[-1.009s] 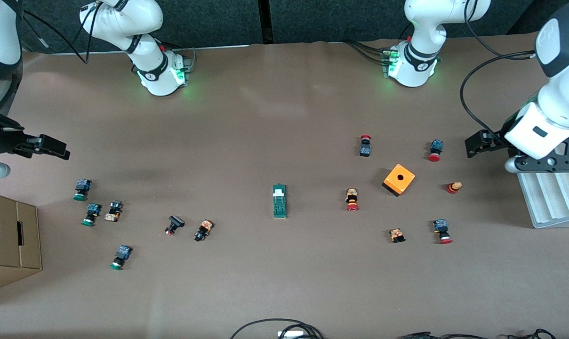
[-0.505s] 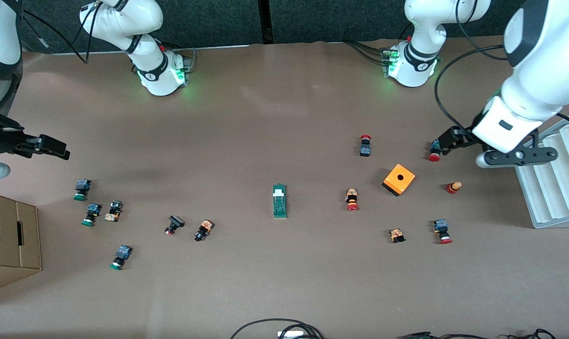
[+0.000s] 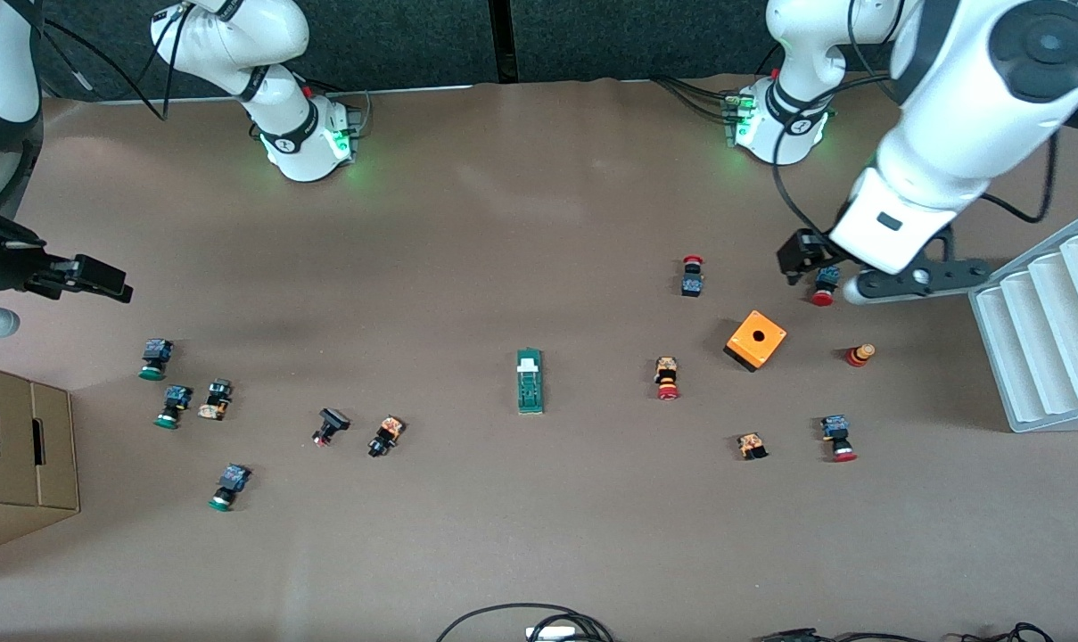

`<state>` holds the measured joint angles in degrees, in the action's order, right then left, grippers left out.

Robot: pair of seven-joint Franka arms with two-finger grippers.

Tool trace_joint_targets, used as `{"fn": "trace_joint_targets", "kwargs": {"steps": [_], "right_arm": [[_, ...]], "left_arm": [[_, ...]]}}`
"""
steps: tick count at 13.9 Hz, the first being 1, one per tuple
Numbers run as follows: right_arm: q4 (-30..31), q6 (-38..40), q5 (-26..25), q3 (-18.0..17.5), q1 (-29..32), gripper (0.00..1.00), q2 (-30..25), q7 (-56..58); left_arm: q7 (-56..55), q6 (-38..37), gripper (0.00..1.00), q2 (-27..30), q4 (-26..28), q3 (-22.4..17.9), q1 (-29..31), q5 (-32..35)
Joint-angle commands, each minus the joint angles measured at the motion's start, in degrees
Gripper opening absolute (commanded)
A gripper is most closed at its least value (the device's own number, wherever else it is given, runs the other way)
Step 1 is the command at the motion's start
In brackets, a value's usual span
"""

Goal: Close load switch with both arms
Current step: 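Move the left gripper toward the green load switch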

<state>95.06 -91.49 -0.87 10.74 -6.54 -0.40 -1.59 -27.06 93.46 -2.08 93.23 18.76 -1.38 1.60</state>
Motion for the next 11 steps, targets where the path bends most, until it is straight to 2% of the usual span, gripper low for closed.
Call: {"fn": "trace_joint_targets", "kwargs": {"steps": [1, 6, 11], "right_arm": [[-1.4, 0.0, -0.7, 0.1, -0.1, 1.00, 0.8, 0.0], [-1.4, 0.0, -0.7, 0.1, -0.1, 1.00, 0.8, 0.1], [-1.4, 0.0, -0.7, 0.1, 0.0, 1.00, 0.8, 0.2]], "left_arm": [[-6.6, -0.4, 1.00, -0.7, -1.6, 3.5, 0.2, -0.4], [-19.2, 0.5, 1.00, -2.9, -2.4, 10.1, 0.1, 0.3], [-25.1, 4.4, 1.00, -4.2, -2.3, 13.8, -0.5, 1.0]]}}
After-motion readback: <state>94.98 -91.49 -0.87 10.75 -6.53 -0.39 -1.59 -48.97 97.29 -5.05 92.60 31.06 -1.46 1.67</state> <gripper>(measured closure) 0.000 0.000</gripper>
